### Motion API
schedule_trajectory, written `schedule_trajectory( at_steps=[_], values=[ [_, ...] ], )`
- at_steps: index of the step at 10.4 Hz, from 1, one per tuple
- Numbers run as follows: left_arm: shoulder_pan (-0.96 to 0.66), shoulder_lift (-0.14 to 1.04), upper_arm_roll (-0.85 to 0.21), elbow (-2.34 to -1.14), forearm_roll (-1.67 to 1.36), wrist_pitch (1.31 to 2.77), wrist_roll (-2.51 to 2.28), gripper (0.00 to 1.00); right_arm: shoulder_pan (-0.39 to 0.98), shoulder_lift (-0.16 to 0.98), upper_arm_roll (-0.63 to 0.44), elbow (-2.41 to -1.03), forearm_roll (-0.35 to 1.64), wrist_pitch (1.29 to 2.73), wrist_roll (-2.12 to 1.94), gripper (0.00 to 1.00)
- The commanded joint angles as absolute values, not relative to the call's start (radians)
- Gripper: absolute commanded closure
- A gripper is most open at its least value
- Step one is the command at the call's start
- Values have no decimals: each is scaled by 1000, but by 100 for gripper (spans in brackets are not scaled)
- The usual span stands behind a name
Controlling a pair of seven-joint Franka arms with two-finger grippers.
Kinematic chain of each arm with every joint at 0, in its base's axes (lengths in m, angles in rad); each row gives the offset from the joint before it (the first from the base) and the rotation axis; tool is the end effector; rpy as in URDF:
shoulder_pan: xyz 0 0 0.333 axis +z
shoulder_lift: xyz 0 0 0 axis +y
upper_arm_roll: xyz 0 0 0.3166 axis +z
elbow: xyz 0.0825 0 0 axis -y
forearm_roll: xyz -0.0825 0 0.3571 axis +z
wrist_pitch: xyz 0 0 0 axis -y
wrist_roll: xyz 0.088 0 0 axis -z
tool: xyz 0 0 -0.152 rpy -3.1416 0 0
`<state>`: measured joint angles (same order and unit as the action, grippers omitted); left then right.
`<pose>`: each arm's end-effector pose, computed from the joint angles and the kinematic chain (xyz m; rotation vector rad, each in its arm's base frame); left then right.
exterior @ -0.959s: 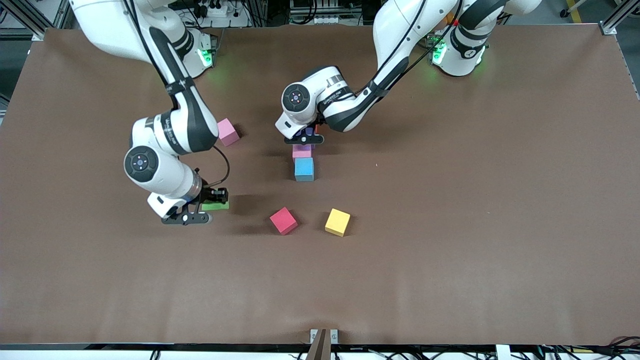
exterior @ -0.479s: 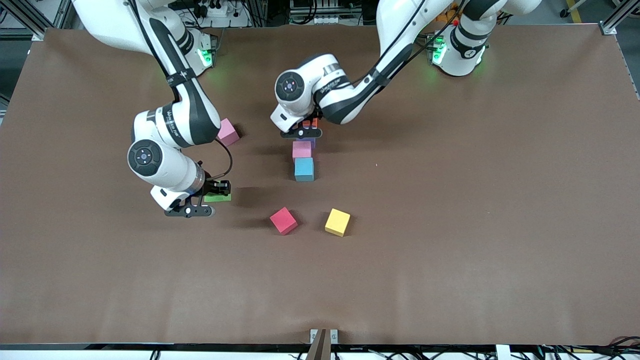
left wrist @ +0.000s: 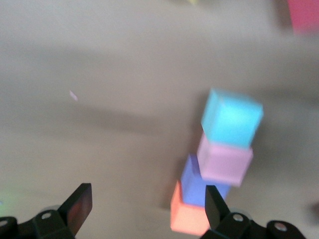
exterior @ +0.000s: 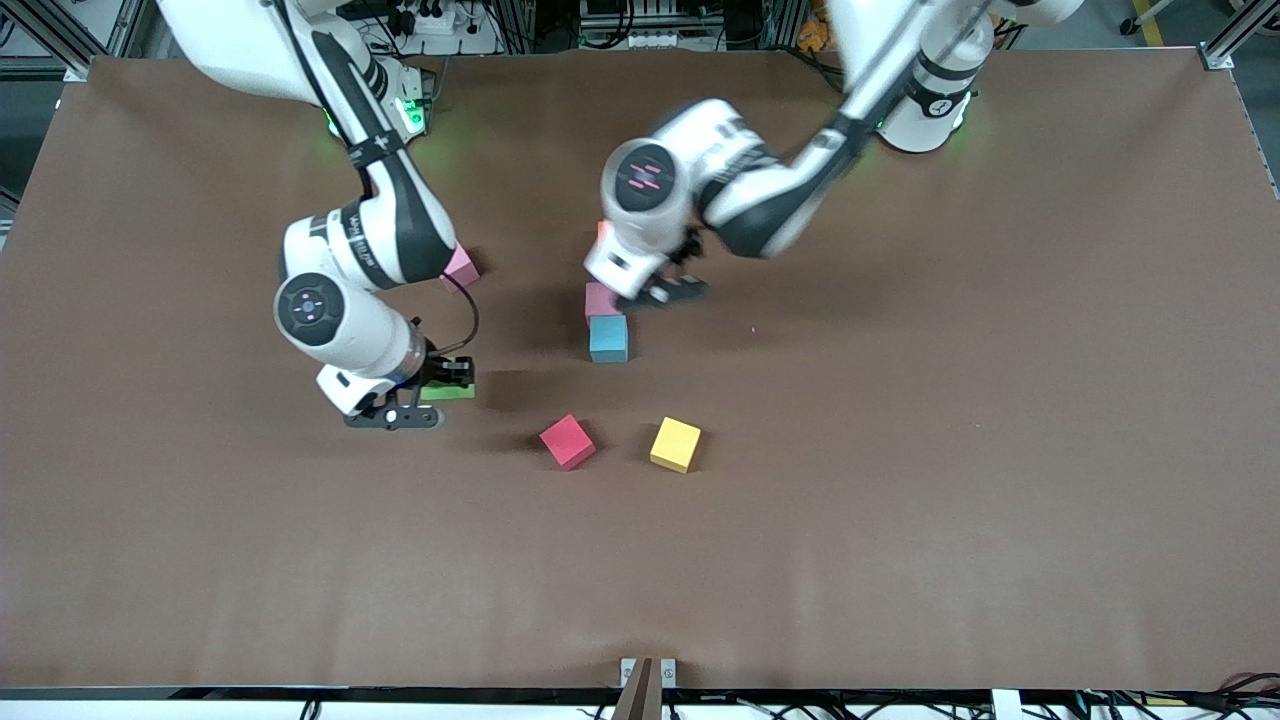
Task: Arrange blocks into number 1
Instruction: 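Place the green cube beyond the cyan cube with the right gripper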
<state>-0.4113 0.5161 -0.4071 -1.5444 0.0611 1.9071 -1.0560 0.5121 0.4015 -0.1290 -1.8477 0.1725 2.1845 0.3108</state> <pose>0.4685 -0.4451 0.3308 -3.0990 -0.3907 0.2834 0.5581 0.2422 0.2770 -3.0766 0.0350 0.1316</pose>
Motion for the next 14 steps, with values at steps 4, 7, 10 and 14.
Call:
schedule_trajectory(
  at_steps=[4, 7, 10, 14],
  values=[
    [-143, 411, -419, -1522, 166, 1844, -935, 0, 684, 581, -133, -1599, 160, 2171, 390, 56],
    [-26, 411, -423, -1460, 173, 1792, -810, 0, 745, 667, -156, -1477, 164, 2178, 391, 55],
    [17, 410, -420, -1445, 173, 1792, -764, 0, 781, 686, -156, -1471, 166, 2183, 396, 55],
    [61, 408, -428, -1440, 173, 1790, -704, 0, 853, 736, -199, -1471, 163, 2197, 440, 55]
  ],
)
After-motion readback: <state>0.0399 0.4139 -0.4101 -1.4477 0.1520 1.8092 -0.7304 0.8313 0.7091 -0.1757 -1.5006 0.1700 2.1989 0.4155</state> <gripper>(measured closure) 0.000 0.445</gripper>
